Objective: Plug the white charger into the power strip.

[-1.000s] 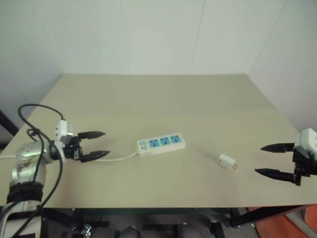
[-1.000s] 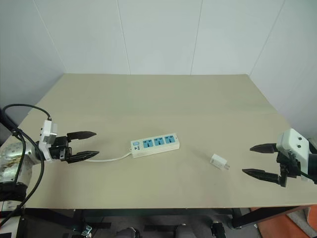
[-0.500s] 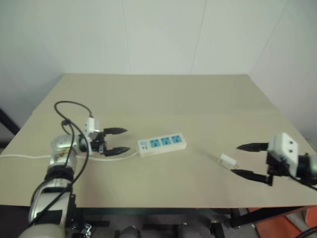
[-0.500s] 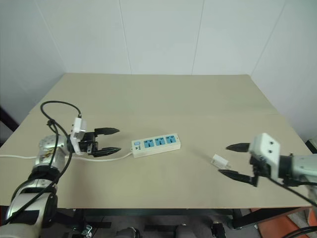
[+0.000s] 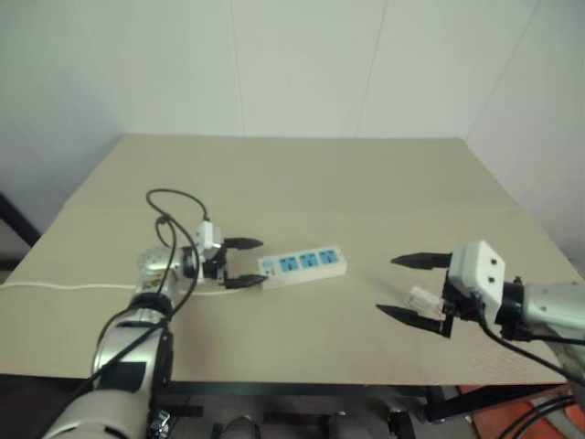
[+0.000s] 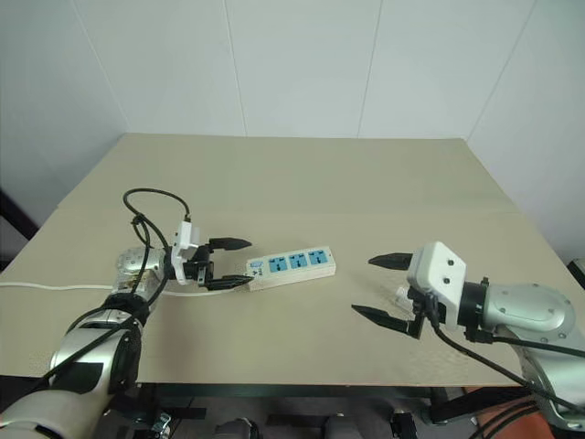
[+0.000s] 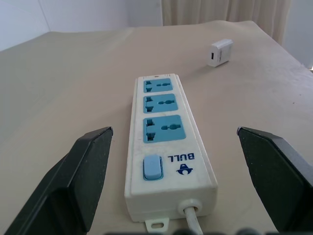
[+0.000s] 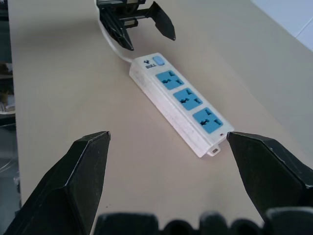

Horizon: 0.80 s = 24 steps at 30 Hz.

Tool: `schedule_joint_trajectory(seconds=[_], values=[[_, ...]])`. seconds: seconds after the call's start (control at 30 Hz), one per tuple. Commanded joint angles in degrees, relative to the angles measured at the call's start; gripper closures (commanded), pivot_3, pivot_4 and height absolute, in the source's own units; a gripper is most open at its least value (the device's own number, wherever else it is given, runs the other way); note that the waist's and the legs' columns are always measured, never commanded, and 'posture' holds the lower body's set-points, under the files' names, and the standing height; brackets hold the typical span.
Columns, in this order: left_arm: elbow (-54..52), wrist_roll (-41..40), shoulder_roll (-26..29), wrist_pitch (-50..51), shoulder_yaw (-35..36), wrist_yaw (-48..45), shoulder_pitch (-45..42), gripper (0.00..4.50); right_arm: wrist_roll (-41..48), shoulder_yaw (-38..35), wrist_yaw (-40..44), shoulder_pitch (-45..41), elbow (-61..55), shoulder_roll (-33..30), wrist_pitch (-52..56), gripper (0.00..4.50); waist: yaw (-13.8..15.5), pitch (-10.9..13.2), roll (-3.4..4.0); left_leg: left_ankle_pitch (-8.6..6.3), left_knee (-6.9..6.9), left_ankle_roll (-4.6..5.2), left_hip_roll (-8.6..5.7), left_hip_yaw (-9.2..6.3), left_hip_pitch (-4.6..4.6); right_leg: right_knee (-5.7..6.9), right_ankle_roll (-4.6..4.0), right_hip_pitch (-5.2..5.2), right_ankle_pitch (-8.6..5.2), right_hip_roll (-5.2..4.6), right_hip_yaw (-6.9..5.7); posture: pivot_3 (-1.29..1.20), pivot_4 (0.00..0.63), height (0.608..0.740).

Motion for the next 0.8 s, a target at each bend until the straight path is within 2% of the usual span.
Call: schedule_joint_trajectory(seconds=[0.03,0.4,0.6,0.8], values=[[1.05,0.66,-0.78,-1.26,0.92,1.27,-1.51,0.04,1.79,-4.22,-0.36,0.90,-2.62,-1.56,1.34,0.00,0.04,0.00,0.00,0.00,0.01,0.00,0.00,0.01,0.01,0.00,0.01,0.00,0.00,0.00,0.01,0.00,0.150,0.740],[3.96,7.27,-3.27,-2.95,-0.49,12.55,-0.07,0.04,4.72,-7.06,-1.31,2.87,-7.00,-3.27,4.99,0.00,0.55,0.01,-0.01,0.00,0.01,0.00,0.01,0.00,0.01,0.00,0.03,0.01,0.01,0.01,0.00,0.00,0.150,0.740],[4.32,8.96,-4.04,-0.92,-1.10,10.74,0.12,0.04,4.65,-6.68,-2.59,3.95,-8.14,-2.88,5.34,0.00,0.73,0.01,-0.01,0.00,0.02,0.00,0.00,0.00,0.01,-0.01,0.03,0.01,0.02,0.01,0.00,0.00,0.150,0.740],[3.77,7.21,-5.68,-0.97,1.14,9.11,0.02,0.04,3.17,-5.22,-4.23,4.98,-8.16,-2.03,4.47,0.00,0.77,0.01,-0.01,0.00,0.02,0.00,0.00,0.00,0.01,-0.02,0.03,0.02,0.02,0.00,0.00,0.00,0.150,0.740]])
